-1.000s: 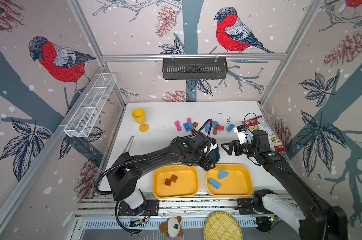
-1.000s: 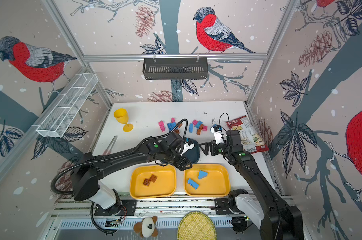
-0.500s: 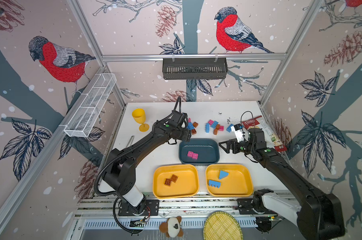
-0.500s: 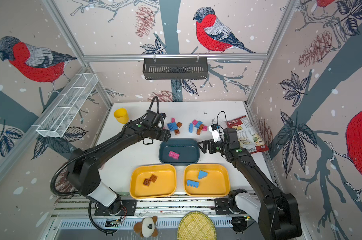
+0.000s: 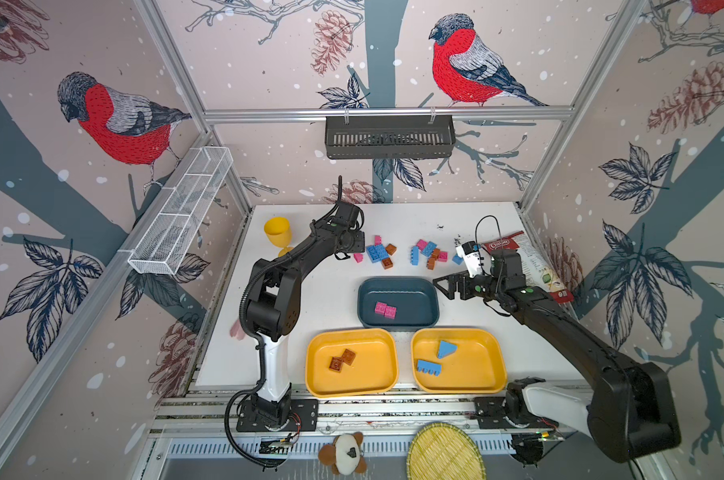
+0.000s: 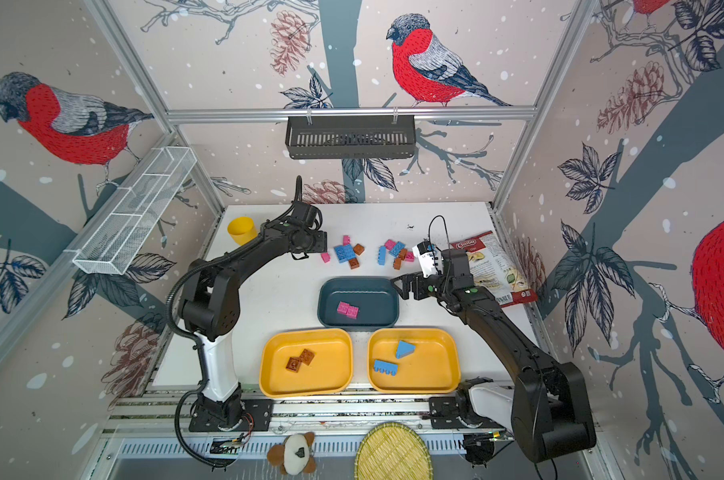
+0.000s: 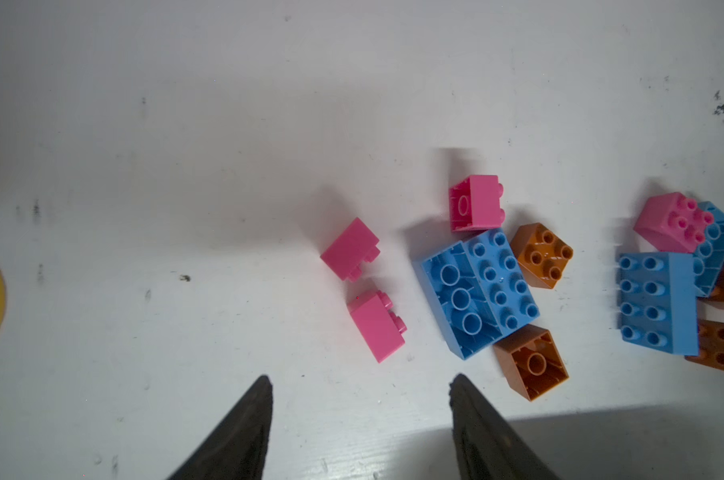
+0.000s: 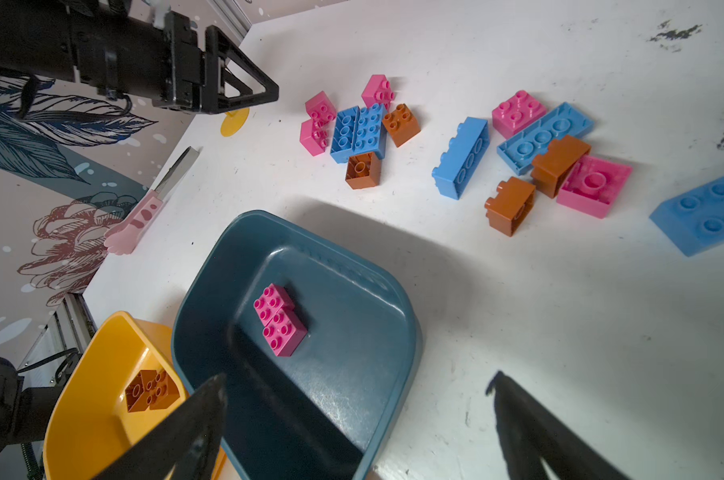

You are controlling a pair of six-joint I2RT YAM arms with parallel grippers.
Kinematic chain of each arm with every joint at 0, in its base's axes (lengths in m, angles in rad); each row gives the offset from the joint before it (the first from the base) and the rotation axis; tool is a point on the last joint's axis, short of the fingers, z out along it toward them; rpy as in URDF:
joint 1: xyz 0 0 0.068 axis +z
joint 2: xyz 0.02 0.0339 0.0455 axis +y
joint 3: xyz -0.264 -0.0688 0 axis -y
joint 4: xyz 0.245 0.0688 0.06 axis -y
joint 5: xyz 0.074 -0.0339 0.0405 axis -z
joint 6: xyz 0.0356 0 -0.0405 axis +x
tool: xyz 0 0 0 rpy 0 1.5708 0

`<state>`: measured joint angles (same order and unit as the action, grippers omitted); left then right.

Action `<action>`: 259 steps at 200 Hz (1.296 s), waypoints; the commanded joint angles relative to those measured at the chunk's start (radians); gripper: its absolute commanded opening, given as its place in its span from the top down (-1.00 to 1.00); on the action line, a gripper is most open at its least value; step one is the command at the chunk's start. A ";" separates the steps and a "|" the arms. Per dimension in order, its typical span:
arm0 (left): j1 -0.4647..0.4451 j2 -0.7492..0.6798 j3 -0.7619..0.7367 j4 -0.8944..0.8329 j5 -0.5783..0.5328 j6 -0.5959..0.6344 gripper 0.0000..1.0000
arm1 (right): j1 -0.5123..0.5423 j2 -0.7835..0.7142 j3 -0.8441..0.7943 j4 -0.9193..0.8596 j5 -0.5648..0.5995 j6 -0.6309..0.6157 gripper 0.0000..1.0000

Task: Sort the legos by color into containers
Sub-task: 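Move the left gripper back to the pile and grasp a pink brick, then carry the pink brick into the teal bin and open the left gripper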

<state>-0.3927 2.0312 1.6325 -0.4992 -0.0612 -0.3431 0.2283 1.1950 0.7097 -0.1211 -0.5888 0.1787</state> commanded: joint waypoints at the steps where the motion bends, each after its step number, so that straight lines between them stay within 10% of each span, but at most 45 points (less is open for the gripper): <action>1: 0.001 0.067 0.081 -0.029 -0.030 0.076 -0.32 | 0.001 0.016 0.014 0.029 -0.018 -0.018 -0.99; 158: 0.006 0.373 0.395 -0.193 -0.076 0.314 0.01 | -0.006 0.035 0.007 0.039 -0.026 -0.024 -0.99; 259: 0.018 0.392 0.419 -0.229 -0.055 0.318 0.62 | -0.007 0.042 0.011 0.037 -0.029 -0.025 -0.99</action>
<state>-0.3790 2.4203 2.0354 -0.6910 -0.1265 -0.0330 0.2214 1.2369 0.7162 -0.1036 -0.6056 0.1600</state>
